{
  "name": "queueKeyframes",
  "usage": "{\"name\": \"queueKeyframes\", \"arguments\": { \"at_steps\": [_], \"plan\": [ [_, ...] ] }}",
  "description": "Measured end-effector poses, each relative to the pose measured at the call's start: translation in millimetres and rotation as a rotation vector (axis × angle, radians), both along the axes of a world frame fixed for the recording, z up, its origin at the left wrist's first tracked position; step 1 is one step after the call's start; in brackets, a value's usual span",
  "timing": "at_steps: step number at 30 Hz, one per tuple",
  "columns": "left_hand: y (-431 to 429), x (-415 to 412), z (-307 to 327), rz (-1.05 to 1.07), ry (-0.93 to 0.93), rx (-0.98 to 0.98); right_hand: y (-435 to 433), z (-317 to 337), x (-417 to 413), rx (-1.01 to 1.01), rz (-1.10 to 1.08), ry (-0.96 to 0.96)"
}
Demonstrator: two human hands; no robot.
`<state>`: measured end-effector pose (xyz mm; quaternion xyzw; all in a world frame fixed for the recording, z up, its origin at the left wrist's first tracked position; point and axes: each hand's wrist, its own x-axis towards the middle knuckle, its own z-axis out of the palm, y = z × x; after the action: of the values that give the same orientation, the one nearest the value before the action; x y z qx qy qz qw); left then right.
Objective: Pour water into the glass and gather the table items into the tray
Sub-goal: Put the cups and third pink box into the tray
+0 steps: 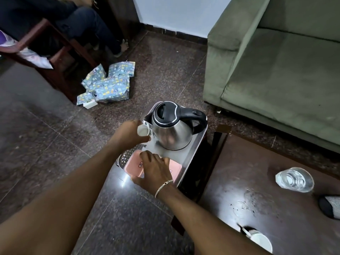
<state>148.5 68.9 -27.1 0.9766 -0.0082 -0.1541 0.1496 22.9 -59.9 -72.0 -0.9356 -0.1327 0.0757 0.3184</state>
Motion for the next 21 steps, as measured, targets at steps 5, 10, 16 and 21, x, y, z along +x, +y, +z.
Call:
{"name": "queueKeyframes", "arguments": {
  "at_steps": [5, 10, 16, 21],
  "plan": [
    [4.2, 9.1, -5.9, 0.011, 0.02, 0.005, 18.6, -14.6, 12.4, -0.034, -0.048, -0.023],
    [1.1, 9.6, -14.6, -0.035, 0.047, 0.016, 28.2, -24.0, 25.5, -0.133, -0.031, 0.019],
    [-6.6, 7.8, -30.1, -0.109, 0.049, 0.069, 26.3, -35.8, 24.8, -0.258, 0.026, -0.001],
    [-8.9, 5.4, -43.4, -0.153, 0.026, 0.11, 25.5, -38.3, 31.0, -0.271, 0.056, 0.026]
  ]
}}
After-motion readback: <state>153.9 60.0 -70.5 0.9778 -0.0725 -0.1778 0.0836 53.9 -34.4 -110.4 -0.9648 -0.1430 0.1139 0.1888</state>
